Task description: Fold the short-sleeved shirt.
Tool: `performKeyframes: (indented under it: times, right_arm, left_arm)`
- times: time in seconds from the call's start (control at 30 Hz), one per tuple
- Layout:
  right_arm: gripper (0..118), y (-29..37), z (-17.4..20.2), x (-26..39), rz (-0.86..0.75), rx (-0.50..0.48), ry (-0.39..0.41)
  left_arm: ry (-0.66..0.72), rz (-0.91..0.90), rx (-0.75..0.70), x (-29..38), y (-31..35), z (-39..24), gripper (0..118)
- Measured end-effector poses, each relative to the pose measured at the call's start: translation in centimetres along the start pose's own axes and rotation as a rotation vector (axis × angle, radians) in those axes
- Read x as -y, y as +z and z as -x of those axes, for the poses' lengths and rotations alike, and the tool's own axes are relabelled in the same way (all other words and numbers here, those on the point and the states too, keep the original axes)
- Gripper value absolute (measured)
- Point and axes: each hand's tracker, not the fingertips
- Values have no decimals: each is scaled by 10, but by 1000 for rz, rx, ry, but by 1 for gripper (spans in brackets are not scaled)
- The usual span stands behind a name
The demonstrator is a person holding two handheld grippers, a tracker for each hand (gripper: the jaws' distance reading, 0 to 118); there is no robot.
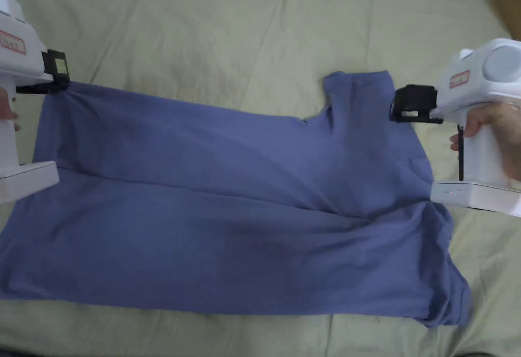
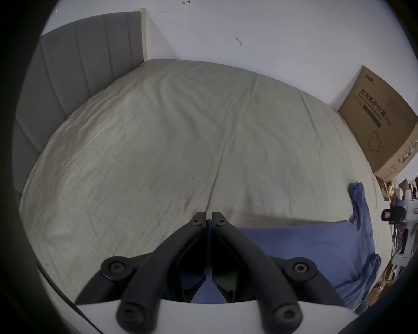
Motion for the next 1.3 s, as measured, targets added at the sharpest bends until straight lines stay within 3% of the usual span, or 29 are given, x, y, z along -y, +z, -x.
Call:
performKeyframes:
  times: [0.07,0.17,0.33,0.4,0.43,0.47,0.7,0.87,0.93,0.97,1.07,1.13,1.23,1.3]
  right_arm:
    - [112,-23,1,1,24,34,4]
    - [103,-44,2,5,12,42,-51]
    - [77,-54,1,9,8,-33,-117]
    - [52,-49,0,10,-14,-48,-94]
    - [19,-43,0,10,-36,-59,-76]
    - [1,-38,0,10,-47,-53,-70]
    - [1,19,-14,12,-130,-140,-97]
    - [1,85,-21,30,-245,-155,-31]
    - [1,113,-29,44,-290,-178,-39]
    - [1,124,-32,53,-304,-188,-43]
    - [1,155,-44,83,-344,-213,-44]
    - [1,170,-53,109,-359,-222,-43]
    - [1,178,-66,148,-368,-231,-58]
    - [1,177,-73,174,-358,-241,-88]
  left_arm:
    - [0,2,-1,-1,-6,3,0]
    - [21,-4,9,-3,-9,8,0]
    - [13,-9,10,-5,-16,11,0]
    - [3,0,2,-7,-20,13,0]
    - [-1,-3,-1,0,-12,3,0]
    - [2,-3,-2,1,-12,3,0]
    - [8,-13,1,2,-6,6,0]
    - [8,-64,17,5,19,15,0]
    - [7,-87,33,8,24,15,0]
    - [8,-94,40,19,64,26,0]
    - [7,-116,56,38,96,35,0]
    - [12,-120,65,68,140,5,0]
    - [35,-114,72,100,162,4,0]
    - [56,-99,78,72,142,5,0]
